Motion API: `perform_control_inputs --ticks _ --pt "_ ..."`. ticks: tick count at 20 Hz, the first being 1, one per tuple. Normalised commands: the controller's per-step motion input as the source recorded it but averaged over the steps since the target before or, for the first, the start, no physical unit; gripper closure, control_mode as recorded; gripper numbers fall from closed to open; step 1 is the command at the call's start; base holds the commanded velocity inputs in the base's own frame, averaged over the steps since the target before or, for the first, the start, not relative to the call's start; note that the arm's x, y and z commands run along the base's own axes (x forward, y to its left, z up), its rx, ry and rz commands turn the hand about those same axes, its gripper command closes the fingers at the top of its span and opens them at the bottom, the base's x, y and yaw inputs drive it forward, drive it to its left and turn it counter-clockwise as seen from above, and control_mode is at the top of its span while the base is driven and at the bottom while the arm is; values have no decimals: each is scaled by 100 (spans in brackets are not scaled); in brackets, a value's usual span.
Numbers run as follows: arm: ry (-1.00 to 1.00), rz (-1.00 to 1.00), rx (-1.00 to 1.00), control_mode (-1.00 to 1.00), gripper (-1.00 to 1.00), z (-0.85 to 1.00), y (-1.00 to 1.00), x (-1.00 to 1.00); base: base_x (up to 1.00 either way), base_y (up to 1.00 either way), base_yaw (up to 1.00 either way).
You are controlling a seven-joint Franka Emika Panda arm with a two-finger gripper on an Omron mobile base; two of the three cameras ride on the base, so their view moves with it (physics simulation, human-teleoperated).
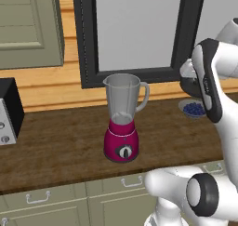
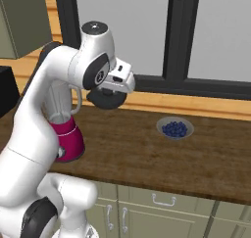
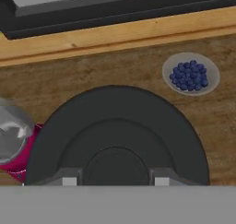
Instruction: Close the lid blender by securely placing the lid on top.
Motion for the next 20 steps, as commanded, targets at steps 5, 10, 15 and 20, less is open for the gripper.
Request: perform_control_inputs --ticks 5,10,15,20 --pt "-7 7 0 -100 100 44 66 -8 0 0 0" --pt "-5 7 0 -100 100 25 70 -2 0 0 0" --pt "-2 6 0 -100 100 8 72 0 0 0 0" --pt "0 3 0 -100 100 25 67 0 0 0 0"
